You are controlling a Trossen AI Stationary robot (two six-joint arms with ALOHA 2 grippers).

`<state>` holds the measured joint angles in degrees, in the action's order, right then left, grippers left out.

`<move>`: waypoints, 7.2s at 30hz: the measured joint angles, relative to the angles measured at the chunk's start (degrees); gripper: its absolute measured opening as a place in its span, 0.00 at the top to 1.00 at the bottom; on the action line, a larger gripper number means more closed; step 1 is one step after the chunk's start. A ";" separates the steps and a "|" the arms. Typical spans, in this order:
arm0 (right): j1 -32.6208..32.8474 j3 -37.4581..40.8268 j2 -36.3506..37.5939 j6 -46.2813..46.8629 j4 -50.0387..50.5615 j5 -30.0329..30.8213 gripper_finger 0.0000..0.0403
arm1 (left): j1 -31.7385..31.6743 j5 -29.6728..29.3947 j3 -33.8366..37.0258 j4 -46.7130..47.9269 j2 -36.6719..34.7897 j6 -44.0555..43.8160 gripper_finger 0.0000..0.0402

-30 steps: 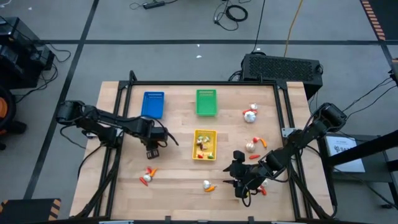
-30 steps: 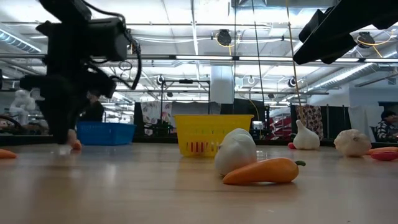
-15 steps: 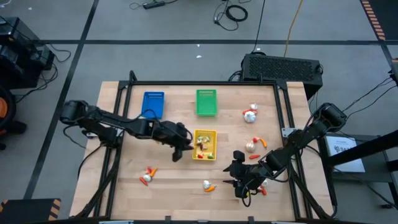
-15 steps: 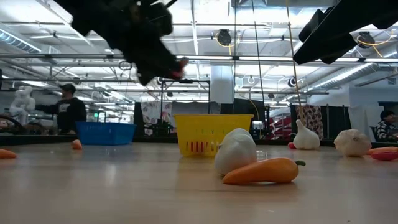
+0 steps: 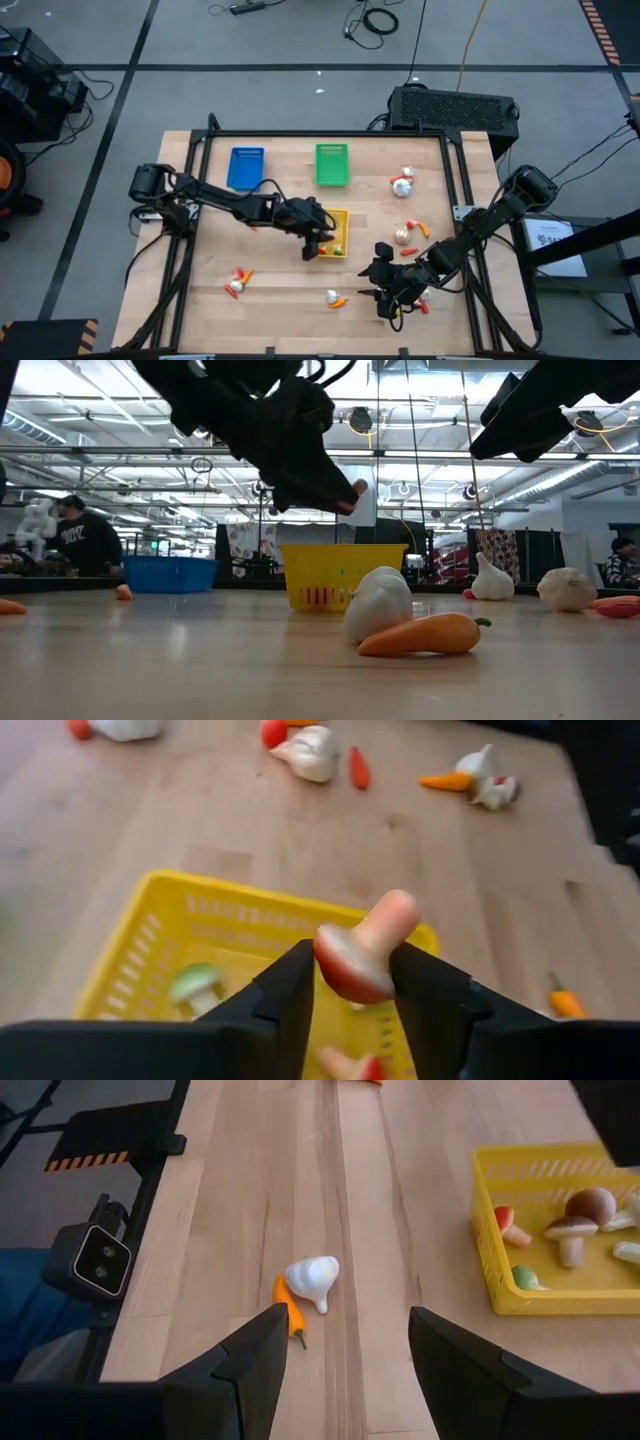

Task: Sort produce into baskets
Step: Put the red mushroom into the yellow bin

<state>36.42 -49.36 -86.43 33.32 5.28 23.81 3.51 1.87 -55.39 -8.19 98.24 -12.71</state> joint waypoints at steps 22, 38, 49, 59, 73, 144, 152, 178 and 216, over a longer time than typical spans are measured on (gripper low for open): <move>0.00 0.00 0.00 -0.18 1.44 -0.09 0.51 | 1.72 9.13 -0.62 19.05 -8.77 -8.65 0.54; 0.00 0.00 0.00 -1.00 0.36 -0.07 0.51 | 22.29 3.65 -0.55 54.60 -14.53 -41.57 0.54; 0.07 0.00 0.00 -0.96 -0.73 -0.08 0.51 | 28.02 -0.27 3.16 60.59 -14.51 -48.49 0.54; 0.07 -0.02 0.00 -0.99 -0.68 -0.07 0.51 | 28.13 2.57 9.69 52.94 -14.51 -48.62 0.54; 0.07 -0.02 0.00 -1.20 -0.64 -0.07 0.51 | 28.37 2.99 10.86 51.88 -14.30 -50.01 0.54; 0.02 -0.07 0.00 -1.03 -0.66 0.11 0.51 | 28.35 4.83 10.81 52.71 -8.97 -46.95 0.54; 0.02 -0.07 0.00 -1.02 -0.69 0.11 0.51 | 28.30 5.33 10.55 53.21 -7.97 -45.46 0.57; 0.02 -0.07 0.00 -0.83 -0.74 0.11 0.51 | 19.13 -13.06 -2.45 50.30 -8.44 -25.62 0.79; 2.35 -5.31 9.90 34.96 44.71 -22.91 0.51 | 4.84 -14.12 -4.07 -2.80 6.48 5.67 0.71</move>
<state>38.78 -54.68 -76.53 68.28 49.99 0.90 8.35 -12.25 -59.46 -11.00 104.72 -7.04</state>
